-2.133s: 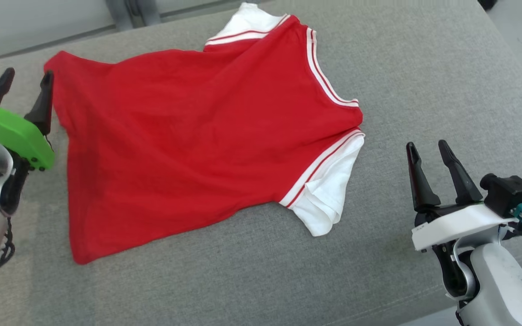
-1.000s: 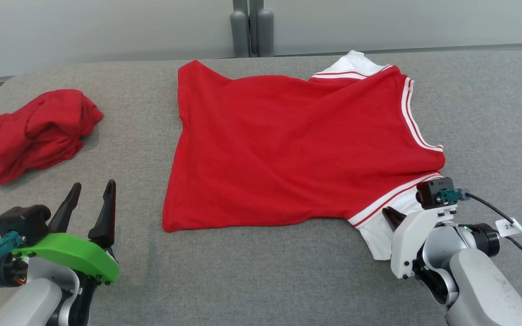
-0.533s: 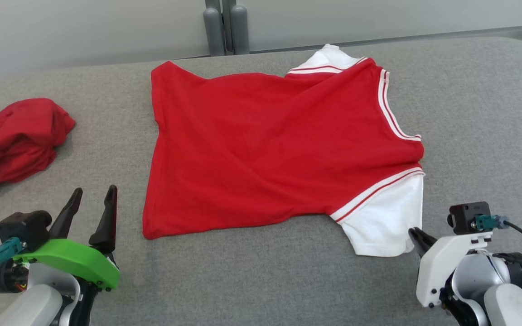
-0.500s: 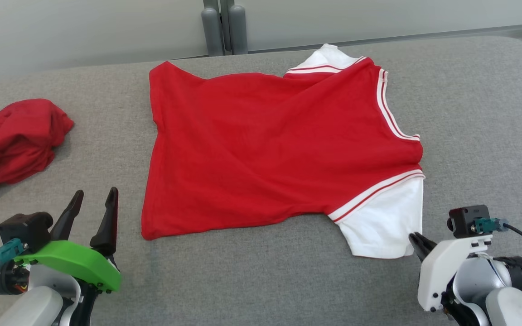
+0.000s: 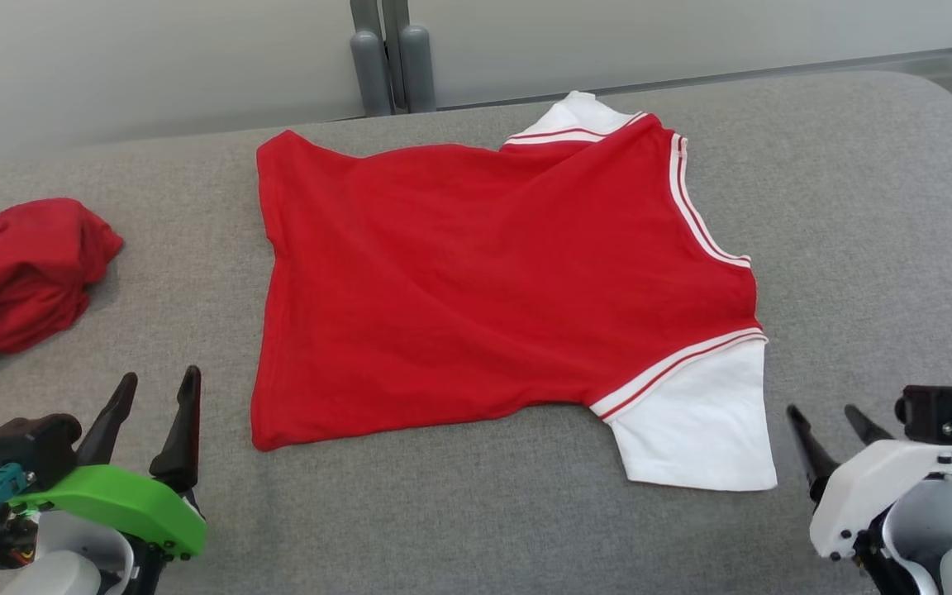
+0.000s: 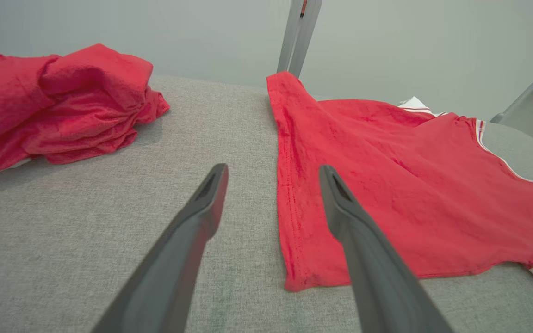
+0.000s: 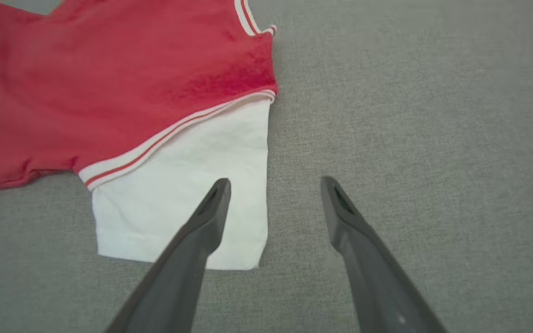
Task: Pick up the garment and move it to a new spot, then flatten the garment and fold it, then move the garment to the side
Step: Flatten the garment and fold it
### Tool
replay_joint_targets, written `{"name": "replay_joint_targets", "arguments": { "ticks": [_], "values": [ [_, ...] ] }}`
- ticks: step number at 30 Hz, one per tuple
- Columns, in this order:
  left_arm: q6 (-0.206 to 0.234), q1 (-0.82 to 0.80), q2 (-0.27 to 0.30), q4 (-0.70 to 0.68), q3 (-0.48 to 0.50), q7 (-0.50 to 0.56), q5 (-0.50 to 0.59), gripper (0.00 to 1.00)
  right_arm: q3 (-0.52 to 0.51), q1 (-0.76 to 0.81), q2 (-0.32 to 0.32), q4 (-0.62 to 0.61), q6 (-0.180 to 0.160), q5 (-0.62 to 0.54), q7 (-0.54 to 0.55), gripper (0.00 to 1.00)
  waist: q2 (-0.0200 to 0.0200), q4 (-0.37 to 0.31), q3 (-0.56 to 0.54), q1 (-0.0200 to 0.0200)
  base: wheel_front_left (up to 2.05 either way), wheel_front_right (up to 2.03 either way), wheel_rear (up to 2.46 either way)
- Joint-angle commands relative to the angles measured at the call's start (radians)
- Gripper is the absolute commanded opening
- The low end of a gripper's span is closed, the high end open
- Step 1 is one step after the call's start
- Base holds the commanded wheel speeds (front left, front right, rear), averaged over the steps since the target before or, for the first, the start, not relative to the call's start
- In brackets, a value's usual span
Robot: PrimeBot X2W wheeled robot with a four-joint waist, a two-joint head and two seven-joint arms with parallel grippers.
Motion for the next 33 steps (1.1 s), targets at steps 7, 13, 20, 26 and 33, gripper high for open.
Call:
{"name": "replay_joint_targets", "arguments": {
  "ticks": [7, 13, 20, 26, 33],
  "values": [
    [0.048, 0.057, 0.005, -0.064, 0.107, -0.009, 0.17, 1.0, 0.024, -0.075, -0.012, -0.057, -0.001, -0.011, -0.339, 1.0, 0.0, 0.013, -0.056, 0.0, 0.0, 0.0, 0.0],
    [0.048, 0.126, -0.056, -0.128, 0.218, -0.008, 0.332, 1.0, 0.089, -0.113, -0.054, -0.021, -0.001, 0.059, -0.549, 1.0, 0.0, 0.021, -0.099, 0.0, 0.0, 0.0, 0.0],
    [0.005, 0.21, -0.177, -0.112, 0.317, -0.008, 0.418, 1.0, 0.13, -0.106, -0.105, 0.054, -0.001, 0.096, -0.628, 1.0, 0.0, 0.035, -0.119, 0.0, 0.0, 0.0, 0.0],
    [-0.071, 0.26, -0.277, -0.065, 0.384, -0.008, 0.483, 1.0, 0.132, -0.046, -0.094, 0.143, -0.001, 0.131, -0.68, 1.0, 0.0, 0.049, -0.119, 0.0, 0.0, 0.0, 0.0],
    [-0.145, 0.254, -0.336, -0.027, 0.443, -0.008, 0.536, 1.0, 0.149, -0.061, -0.107, 0.182, -0.001, 0.139, -0.701, 1.0, 0.0, 0.043, -0.119, 0.0, 0.0, 0.0, 0.0]
  ]
}}
